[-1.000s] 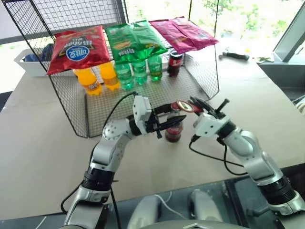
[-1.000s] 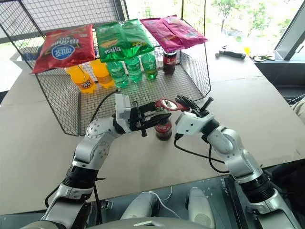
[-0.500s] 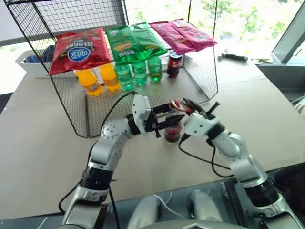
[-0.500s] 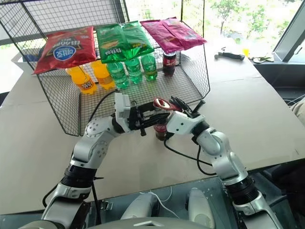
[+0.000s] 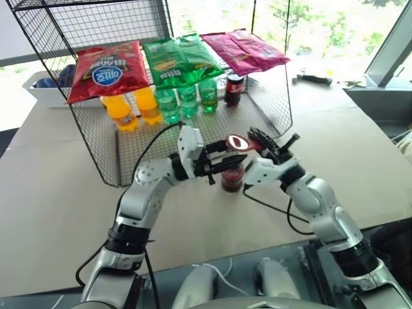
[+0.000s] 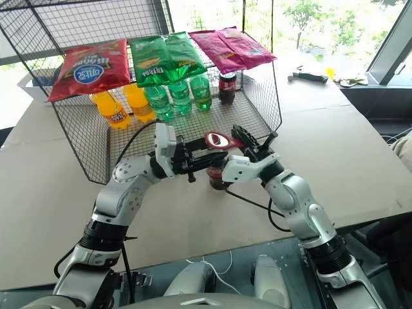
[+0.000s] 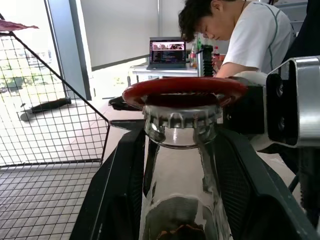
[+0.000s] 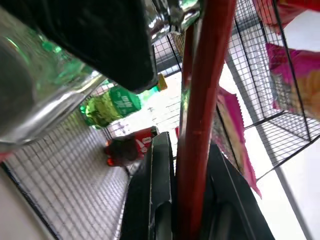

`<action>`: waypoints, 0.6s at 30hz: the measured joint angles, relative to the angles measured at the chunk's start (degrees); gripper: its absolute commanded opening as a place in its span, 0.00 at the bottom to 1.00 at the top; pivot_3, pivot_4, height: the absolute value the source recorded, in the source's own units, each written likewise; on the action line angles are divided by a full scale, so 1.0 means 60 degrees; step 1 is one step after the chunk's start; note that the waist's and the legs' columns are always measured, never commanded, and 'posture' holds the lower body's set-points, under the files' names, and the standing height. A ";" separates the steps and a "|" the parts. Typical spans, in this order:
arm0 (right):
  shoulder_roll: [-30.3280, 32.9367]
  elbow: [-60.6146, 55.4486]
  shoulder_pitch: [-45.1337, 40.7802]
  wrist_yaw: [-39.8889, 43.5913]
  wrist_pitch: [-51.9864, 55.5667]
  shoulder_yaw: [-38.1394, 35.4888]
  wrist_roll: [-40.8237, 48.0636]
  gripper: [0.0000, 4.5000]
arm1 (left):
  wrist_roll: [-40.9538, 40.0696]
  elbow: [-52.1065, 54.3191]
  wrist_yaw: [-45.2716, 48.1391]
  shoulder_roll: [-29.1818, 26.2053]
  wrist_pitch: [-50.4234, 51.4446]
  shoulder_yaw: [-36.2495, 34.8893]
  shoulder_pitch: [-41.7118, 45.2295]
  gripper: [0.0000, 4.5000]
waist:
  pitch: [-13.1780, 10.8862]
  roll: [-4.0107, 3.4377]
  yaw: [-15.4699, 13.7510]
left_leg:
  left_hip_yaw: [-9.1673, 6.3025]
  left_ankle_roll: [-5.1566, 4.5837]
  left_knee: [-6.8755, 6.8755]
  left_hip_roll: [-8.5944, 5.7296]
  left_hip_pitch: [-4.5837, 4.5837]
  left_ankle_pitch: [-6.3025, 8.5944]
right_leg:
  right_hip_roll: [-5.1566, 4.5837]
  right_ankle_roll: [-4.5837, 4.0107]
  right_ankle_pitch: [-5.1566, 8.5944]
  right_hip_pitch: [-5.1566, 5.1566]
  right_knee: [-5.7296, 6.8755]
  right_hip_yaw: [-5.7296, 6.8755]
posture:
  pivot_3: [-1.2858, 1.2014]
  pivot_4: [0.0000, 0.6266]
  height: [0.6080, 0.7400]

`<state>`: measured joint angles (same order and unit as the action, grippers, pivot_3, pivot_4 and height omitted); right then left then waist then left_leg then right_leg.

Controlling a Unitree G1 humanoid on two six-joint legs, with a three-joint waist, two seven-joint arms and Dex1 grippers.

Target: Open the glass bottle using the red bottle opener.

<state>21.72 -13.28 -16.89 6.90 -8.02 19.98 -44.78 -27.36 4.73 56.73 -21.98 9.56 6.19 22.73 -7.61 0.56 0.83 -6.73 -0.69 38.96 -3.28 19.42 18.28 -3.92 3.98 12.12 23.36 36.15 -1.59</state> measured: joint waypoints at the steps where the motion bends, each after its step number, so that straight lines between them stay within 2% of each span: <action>1: 0.0103 0.0059 -0.0076 -0.0092 -0.0072 0.0000 -0.0135 0.00 | 0.0000 -0.0029 -0.0010 0.0027 -0.0003 -0.0001 0.0012 0.34 | 0.0000 0.0000 0.0000 | 0.0001 0.0001 0.0000 0.0000 0.0000 0.0000 | 0.0000 0.0000 0.0000 0.0000 0.0000 -0.0001 | 0.52 0.24 1.00; 18: 0.1202 0.0353 -0.1010 0.0324 -0.0750 -0.0163 -0.0197 0.00 | 0.0015 -0.0170 -0.0163 0.0328 -0.0194 -0.0059 0.0022 0.34 | -0.0010 -0.0008 -0.0054 | -0.0033 0.0000 -0.0001 -0.0011 0.0038 -0.0001 | -0.0011 -0.0001 -0.0002 -0.0003 -0.0041 0.0017 | 0.52 0.24 1.00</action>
<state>28.93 -11.16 -22.95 8.84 -12.52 19.00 -45.96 -27.26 3.70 55.75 -20.02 8.40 5.83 22.86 -7.67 0.51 0.50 -6.92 -0.69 38.95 -3.35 19.65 18.27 -3.98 3.97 12.11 23.35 35.90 -1.49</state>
